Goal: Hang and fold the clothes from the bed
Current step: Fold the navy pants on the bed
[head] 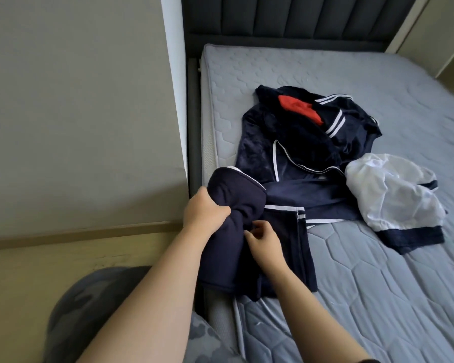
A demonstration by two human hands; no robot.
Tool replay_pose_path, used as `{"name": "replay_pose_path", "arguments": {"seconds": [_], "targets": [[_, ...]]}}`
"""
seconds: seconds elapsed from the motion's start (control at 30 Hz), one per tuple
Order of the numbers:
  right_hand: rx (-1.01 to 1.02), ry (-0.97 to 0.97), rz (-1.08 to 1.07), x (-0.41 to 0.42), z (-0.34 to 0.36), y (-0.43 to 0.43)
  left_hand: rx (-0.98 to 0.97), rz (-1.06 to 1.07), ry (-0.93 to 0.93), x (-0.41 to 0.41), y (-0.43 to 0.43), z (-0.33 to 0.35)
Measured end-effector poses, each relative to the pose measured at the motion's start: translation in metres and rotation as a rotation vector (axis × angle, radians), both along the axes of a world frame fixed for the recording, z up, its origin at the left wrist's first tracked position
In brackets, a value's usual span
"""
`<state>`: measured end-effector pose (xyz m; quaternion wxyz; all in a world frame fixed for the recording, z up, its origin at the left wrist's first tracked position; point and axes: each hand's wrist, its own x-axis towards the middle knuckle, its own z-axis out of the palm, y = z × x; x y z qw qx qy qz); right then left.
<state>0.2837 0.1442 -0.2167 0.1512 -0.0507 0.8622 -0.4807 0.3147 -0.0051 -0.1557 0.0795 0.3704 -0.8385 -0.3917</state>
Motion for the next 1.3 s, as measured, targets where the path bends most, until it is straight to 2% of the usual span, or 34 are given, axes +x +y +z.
{"name": "replay_pose_path", "arguments": {"seconds": [0.03,0.07,0.17,0.23,0.33,0.4,0.47,0.57,0.67,0.8,0.87,0.93,1.0,1.1,1.2,1.27,1.3], "targets": [[-0.021,-0.076,0.042,-0.001,0.0,0.003,-0.016,-0.068,0.011,-0.001,0.007,0.003],[-0.068,-0.152,0.048,-0.005,0.001,0.008,0.056,-0.138,0.058,-0.002,0.014,0.006],[-0.357,-0.474,-0.069,-0.022,0.007,0.035,0.466,-0.322,0.179,0.0,0.033,0.008],[-0.492,-0.596,-0.237,-0.033,0.014,0.058,0.403,-0.48,0.131,0.004,0.042,0.001],[-0.583,-0.523,-0.282,-0.052,0.018,0.096,0.215,-0.644,0.056,0.007,0.053,-0.01],[-0.629,-0.465,-0.198,-0.059,0.022,0.112,0.19,-0.721,-0.005,0.007,0.06,-0.019],[-0.556,-0.378,-0.102,-0.057,0.023,0.118,0.175,-0.799,-0.114,0.007,0.067,-0.028],[-0.447,-0.323,-0.099,-0.049,0.02,0.114,0.243,-0.702,-0.138,0.006,0.073,-0.037],[-0.545,-0.503,-0.175,-0.05,0.014,0.115,0.5,-0.416,-0.048,0.004,0.067,-0.041],[-0.625,-0.675,-0.173,-0.052,0.004,0.101,0.831,-0.242,0.034,0.004,0.056,-0.045],[-0.614,-0.687,-0.22,-0.05,-0.006,0.086,0.93,-0.223,-0.03,0.005,0.053,-0.047],[-0.5,-0.616,-0.274,-0.048,-0.016,0.075,0.972,-0.253,-0.143,0.007,0.054,-0.051],[-0.306,-0.494,-0.276,-0.048,-0.021,0.069,0.949,-0.27,-0.18,0.008,0.059,-0.057],[-0.085,-0.329,-0.25,-0.052,-0.017,0.067,0.83,-0.236,-0.071,0.003,0.063,-0.055],[-0.007,-0.167,-0.248,-0.058,-0.005,0.067,0.672,-0.226,0.064,-0.004,0.061,-0.034],[-0.042,-0.064,-0.228,-0.06,0.006,0.065,0.373,-0.299,0.153,-0.006,0.059,-0.012],[-0.102,-0.027,-0.222,-0.062,0.012,0.062,0.104,-0.351,0.22,-0.005,0.058,-0.001]]}}
